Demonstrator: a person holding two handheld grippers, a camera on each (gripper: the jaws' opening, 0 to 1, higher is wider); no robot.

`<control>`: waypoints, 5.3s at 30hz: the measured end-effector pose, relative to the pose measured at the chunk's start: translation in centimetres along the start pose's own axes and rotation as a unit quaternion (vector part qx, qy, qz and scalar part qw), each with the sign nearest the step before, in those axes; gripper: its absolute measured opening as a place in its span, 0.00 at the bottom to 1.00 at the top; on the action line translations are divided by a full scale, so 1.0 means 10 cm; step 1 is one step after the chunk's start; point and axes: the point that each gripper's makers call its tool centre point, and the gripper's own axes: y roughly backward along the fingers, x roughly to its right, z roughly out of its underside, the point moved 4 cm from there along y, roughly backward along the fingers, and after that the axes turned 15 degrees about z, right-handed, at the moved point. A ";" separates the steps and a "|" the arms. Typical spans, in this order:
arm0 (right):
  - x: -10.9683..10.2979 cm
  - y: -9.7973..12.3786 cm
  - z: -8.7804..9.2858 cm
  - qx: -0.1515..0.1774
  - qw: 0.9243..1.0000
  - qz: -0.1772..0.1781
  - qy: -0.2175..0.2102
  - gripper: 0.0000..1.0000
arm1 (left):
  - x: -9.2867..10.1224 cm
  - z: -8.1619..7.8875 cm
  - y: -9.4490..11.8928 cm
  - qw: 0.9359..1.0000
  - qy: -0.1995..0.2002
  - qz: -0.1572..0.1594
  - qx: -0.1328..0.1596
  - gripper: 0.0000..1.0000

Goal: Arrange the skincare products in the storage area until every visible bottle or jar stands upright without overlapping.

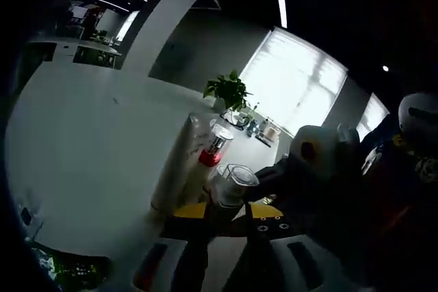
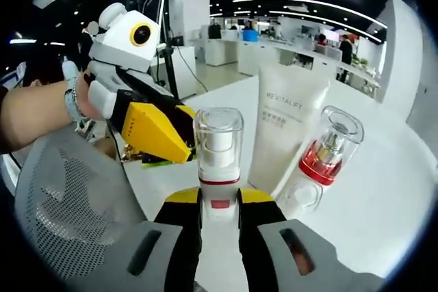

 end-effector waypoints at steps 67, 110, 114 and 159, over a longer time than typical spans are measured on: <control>-0.03 0.09 -0.19 0.056 0.998 -0.012 -0.017 0.18 | -0.30 0.26 -0.01 0.955 -0.185 -0.160 -0.167 0.29; 0.51 0.06 0.49 -0.124 0.990 0.029 0.064 0.11 | -0.57 0.43 0.02 0.936 -0.142 -0.239 -0.214 0.07; 0.54 0.06 0.49 -0.123 0.990 0.036 0.065 0.11 | -0.62 0.41 -0.04 0.936 -0.135 -0.252 -0.207 0.08; 0.57 0.02 0.55 -0.130 0.989 0.030 0.058 0.24 | -0.44 0.54 -0.07 0.919 -0.152 -0.253 -0.261 0.14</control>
